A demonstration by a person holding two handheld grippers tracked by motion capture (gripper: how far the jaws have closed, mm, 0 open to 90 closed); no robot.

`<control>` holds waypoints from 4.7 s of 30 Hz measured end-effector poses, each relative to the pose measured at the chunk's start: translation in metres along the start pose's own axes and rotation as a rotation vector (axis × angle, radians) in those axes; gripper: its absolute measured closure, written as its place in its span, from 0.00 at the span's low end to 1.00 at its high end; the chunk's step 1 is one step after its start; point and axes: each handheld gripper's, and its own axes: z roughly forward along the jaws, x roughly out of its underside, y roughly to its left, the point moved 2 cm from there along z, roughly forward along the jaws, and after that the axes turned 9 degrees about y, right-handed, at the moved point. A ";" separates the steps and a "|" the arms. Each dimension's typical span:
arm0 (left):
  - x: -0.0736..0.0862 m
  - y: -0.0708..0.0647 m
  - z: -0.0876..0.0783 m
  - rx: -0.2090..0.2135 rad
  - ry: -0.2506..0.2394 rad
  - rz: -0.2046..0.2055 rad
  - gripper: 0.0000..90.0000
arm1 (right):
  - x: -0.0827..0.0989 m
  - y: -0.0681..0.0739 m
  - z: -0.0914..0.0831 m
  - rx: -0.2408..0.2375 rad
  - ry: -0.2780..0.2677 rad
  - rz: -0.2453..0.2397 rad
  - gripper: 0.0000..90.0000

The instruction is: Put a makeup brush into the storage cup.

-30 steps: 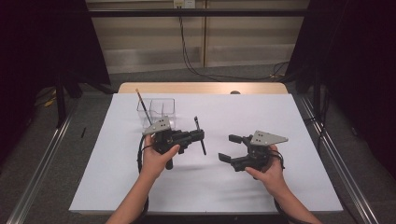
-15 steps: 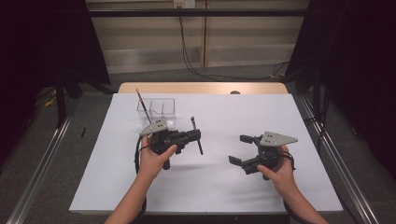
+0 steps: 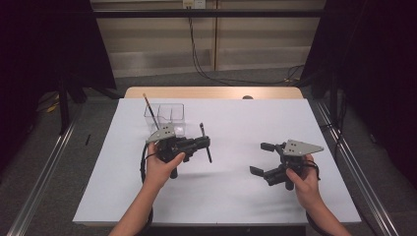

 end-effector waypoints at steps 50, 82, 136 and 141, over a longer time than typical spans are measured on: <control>0.000 0.004 -0.016 -0.051 0.006 0.001 0.93 | 0.035 -0.023 -0.061 0.095 0.008 0.013 0.03; -0.005 0.019 -0.037 -0.114 0.042 -0.030 0.93 | 0.044 -0.023 -0.070 0.095 0.016 -0.012 0.03; -0.036 0.044 -0.094 -0.258 0.018 -0.043 0.93 | 0.045 -0.026 -0.074 0.109 0.019 -0.010 0.02; -0.038 0.046 -0.096 -0.261 0.013 -0.041 0.93 | 0.045 -0.025 -0.076 0.113 0.017 -0.010 0.02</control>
